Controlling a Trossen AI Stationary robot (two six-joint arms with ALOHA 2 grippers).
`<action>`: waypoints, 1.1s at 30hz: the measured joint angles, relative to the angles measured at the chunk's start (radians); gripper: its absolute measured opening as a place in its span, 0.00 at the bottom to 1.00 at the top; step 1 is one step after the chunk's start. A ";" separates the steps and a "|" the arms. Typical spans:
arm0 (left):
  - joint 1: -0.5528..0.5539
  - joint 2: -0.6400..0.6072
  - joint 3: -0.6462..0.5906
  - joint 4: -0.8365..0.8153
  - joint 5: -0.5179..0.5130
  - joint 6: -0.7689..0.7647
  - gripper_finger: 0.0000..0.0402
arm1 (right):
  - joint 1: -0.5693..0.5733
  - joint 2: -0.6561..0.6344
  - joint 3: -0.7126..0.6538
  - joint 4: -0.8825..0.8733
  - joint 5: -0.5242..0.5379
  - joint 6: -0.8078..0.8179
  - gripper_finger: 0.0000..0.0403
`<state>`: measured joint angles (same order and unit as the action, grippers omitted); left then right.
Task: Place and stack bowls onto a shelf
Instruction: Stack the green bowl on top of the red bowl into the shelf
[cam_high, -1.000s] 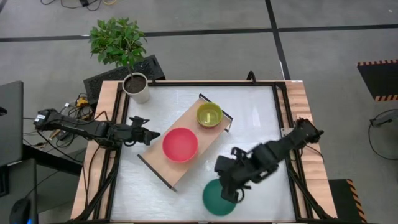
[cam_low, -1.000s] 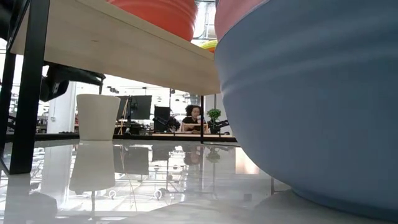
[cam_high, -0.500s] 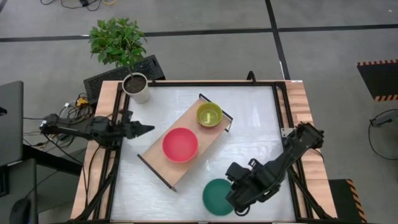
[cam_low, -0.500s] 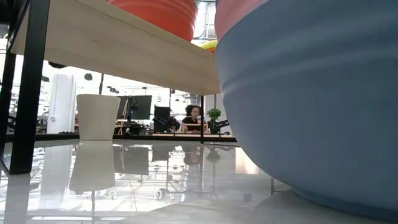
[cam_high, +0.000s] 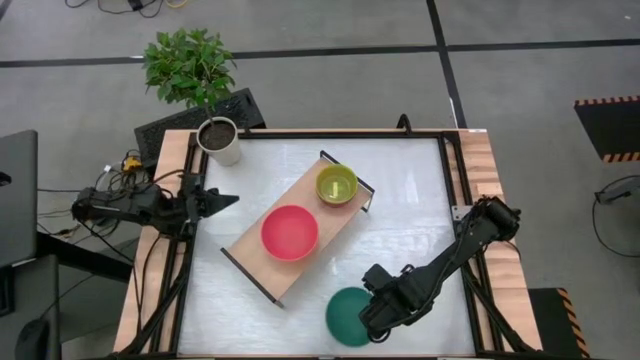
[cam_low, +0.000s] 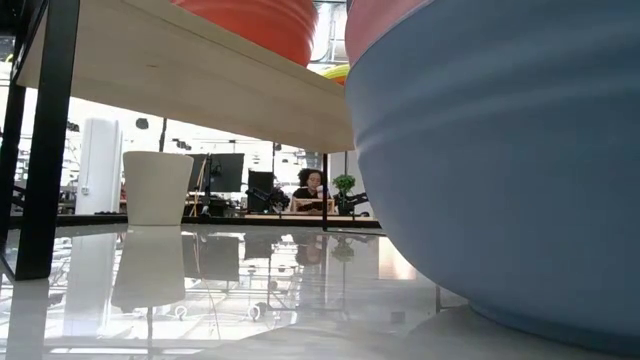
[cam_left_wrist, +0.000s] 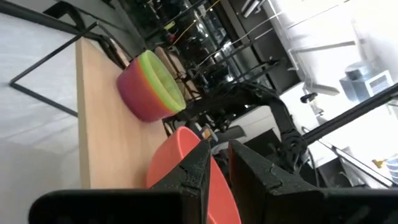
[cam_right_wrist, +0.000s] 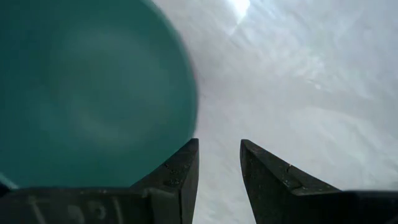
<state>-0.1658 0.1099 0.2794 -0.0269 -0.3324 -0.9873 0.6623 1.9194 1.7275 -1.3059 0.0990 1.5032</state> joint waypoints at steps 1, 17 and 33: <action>0.000 0.000 0.000 -0.009 -0.001 -0.001 0.11 | -0.004 0.000 0.000 0.008 0.000 -0.006 0.35; 0.000 0.000 0.000 -0.075 -0.021 -0.003 0.11 | -0.021 0.000 0.000 0.053 0.000 -0.034 0.57; 0.000 0.001 0.000 -0.098 -0.033 -0.008 0.11 | -0.030 -0.003 -0.126 0.214 -0.079 -0.037 0.44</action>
<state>-0.1658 0.1108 0.2794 -0.1245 -0.3653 -0.9955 0.6327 1.9167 1.6012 -1.0921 0.0204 1.4666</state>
